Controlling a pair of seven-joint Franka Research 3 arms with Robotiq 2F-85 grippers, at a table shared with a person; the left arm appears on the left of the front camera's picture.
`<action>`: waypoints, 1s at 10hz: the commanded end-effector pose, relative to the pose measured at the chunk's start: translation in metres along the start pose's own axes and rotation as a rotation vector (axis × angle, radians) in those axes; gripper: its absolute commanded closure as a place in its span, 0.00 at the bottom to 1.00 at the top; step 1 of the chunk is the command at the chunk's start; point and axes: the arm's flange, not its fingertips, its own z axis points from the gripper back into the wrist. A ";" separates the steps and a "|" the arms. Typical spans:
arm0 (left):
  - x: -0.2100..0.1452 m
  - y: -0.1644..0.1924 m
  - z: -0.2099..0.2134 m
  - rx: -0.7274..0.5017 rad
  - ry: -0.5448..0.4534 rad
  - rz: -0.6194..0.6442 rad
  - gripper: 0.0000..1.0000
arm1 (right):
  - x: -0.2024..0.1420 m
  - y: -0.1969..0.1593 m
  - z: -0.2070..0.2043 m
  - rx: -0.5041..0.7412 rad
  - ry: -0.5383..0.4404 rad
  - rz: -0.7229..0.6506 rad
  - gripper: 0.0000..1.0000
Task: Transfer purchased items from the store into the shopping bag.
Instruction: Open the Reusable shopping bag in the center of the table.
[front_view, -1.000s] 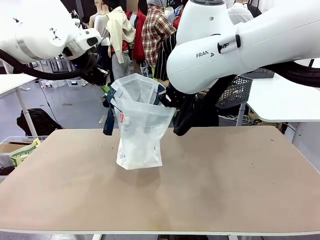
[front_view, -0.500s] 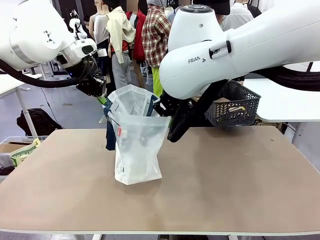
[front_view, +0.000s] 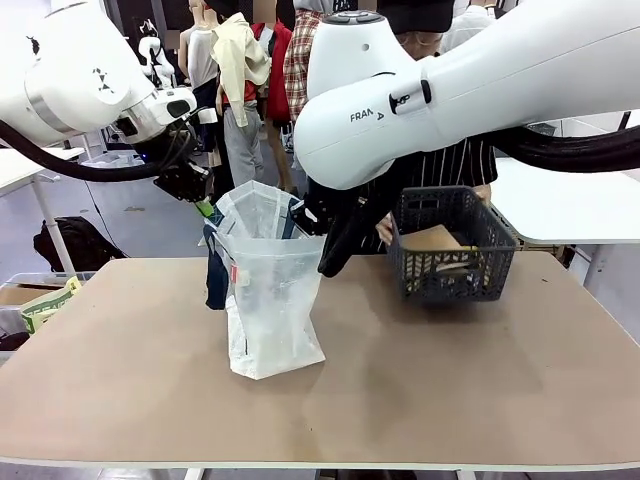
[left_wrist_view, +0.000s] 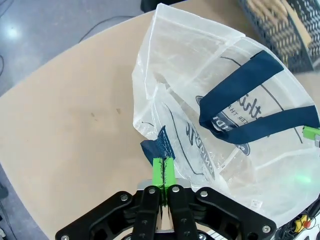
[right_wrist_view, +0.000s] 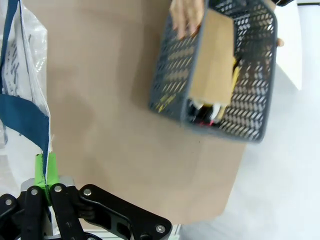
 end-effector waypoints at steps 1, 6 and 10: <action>0.000 0.001 0.000 0.000 0.000 0.002 1.00 | 0.001 0.001 -0.004 -0.006 0.006 0.007 1.00; -0.045 0.062 0.059 0.125 -0.055 0.090 1.00 | -0.047 -0.064 0.019 -0.249 -0.038 -0.220 1.00; -0.045 0.053 0.036 0.057 0.065 0.010 1.00 | -0.055 -0.042 0.007 -0.162 0.023 -0.157 1.00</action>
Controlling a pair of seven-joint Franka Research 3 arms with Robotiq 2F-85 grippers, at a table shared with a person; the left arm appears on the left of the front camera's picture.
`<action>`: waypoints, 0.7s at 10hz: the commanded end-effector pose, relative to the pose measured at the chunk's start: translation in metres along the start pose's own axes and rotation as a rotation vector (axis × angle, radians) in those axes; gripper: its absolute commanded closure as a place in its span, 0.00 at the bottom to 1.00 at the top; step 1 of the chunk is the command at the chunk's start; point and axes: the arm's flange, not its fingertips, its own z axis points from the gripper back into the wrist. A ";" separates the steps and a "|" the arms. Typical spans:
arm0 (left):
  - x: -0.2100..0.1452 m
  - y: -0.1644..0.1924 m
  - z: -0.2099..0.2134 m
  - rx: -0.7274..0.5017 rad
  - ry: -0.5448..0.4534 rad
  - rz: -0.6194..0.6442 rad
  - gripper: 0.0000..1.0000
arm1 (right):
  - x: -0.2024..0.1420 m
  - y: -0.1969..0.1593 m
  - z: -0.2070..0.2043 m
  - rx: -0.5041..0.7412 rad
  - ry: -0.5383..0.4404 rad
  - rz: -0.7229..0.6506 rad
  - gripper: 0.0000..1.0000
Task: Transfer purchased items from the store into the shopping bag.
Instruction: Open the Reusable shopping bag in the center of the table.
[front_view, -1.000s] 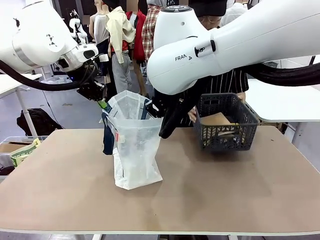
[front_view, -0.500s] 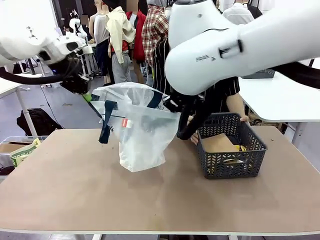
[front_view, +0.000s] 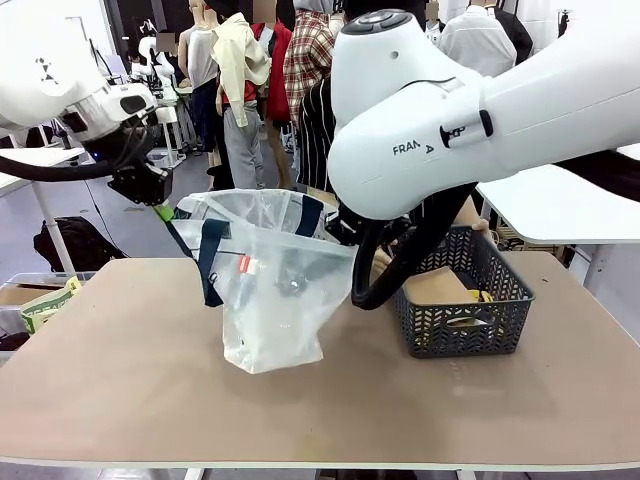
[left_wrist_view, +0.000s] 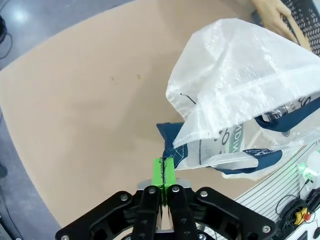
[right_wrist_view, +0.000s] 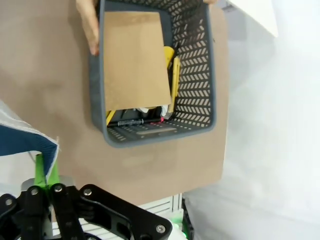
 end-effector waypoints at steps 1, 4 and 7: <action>0.008 0.014 -0.001 0.007 0.045 -0.062 1.00 | -0.001 -0.001 -0.005 0.011 0.048 0.046 1.00; 0.023 -0.012 -0.005 -0.135 0.022 -0.127 1.00 | -0.001 0.031 -0.001 0.061 0.045 0.117 1.00; 0.031 -0.033 -0.001 -0.190 -0.002 -0.203 1.00 | 0.003 0.047 -0.002 0.069 0.040 0.159 1.00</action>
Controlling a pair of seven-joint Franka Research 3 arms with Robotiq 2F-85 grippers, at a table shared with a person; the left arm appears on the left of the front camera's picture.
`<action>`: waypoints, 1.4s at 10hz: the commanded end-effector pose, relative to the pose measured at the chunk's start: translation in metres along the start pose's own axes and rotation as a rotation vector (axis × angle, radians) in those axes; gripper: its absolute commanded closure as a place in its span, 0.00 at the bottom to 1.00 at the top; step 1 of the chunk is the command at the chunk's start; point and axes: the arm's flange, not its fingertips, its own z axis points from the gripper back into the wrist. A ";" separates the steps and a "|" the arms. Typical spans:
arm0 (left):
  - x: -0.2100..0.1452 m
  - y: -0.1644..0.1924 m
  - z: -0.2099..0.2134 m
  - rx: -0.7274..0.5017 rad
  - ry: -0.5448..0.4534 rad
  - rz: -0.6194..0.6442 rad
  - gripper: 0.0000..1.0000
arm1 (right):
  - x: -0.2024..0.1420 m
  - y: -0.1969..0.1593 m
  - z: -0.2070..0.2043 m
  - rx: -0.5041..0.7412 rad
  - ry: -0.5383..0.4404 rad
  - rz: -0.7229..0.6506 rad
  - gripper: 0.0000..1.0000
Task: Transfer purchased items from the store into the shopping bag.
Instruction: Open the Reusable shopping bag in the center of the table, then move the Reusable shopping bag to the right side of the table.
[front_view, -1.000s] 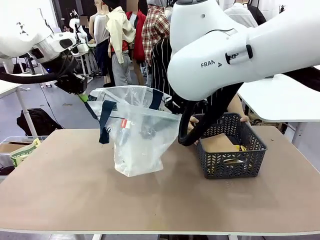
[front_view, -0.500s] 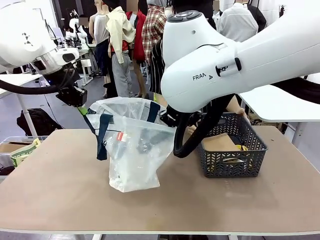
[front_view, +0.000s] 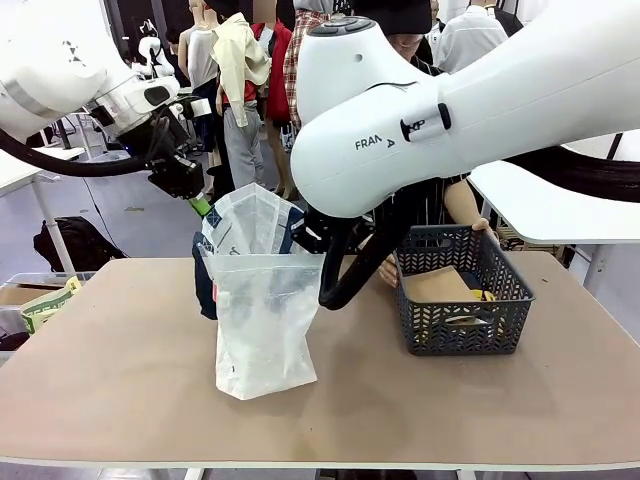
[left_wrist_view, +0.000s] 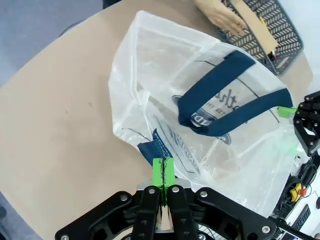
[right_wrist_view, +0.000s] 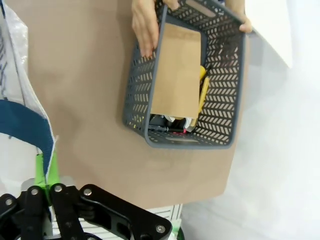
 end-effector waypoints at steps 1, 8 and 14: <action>-0.001 0.011 0.002 -0.013 0.015 -0.010 1.00 | 0.008 0.001 -0.009 0.007 0.039 0.000 1.00; 0.000 0.000 0.000 -0.003 0.005 -0.003 1.00 | 0.000 0.000 0.000 0.000 0.000 0.000 1.00; 0.000 0.000 0.000 -0.003 0.005 -0.003 1.00 | 0.000 0.000 0.000 0.000 0.000 0.000 1.00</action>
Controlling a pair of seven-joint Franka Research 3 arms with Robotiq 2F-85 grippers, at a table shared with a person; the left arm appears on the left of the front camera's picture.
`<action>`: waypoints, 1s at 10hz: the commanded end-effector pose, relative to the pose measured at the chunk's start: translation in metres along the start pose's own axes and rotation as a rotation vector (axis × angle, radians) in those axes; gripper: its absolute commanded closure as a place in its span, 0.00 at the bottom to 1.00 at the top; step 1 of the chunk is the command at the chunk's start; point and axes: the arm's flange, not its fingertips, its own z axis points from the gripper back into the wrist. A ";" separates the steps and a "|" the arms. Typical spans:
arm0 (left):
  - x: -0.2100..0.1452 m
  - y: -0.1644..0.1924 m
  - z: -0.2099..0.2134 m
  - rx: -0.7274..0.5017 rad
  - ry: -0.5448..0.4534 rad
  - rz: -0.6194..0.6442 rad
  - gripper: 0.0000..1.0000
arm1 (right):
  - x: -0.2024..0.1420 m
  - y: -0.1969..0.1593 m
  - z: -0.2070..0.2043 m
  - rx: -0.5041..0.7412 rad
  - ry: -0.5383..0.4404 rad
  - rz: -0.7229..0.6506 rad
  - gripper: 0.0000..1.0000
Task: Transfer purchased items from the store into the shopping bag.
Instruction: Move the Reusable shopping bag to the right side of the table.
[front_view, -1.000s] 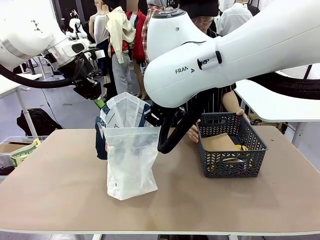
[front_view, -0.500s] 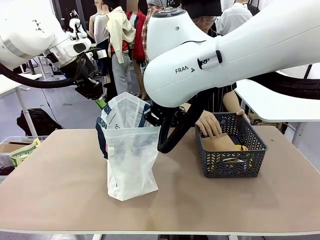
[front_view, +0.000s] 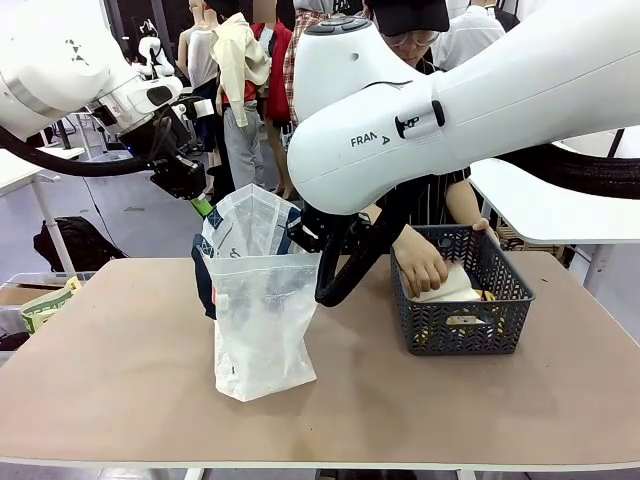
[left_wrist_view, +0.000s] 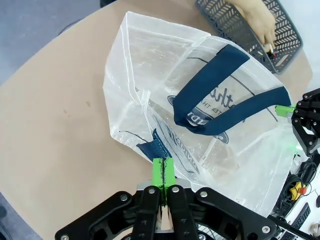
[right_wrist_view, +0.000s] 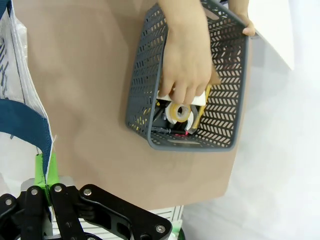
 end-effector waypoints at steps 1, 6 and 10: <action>0.000 0.000 0.002 -0.002 -0.006 -0.002 1.00 | -0.004 -0.002 0.001 -0.006 -0.002 0.000 1.00; 0.000 0.000 0.002 -0.002 -0.006 -0.002 1.00 | -0.004 -0.002 0.001 -0.006 -0.002 0.000 1.00; 0.000 0.000 0.002 -0.002 -0.006 -0.002 1.00 | -0.004 -0.002 0.001 -0.006 -0.002 0.000 1.00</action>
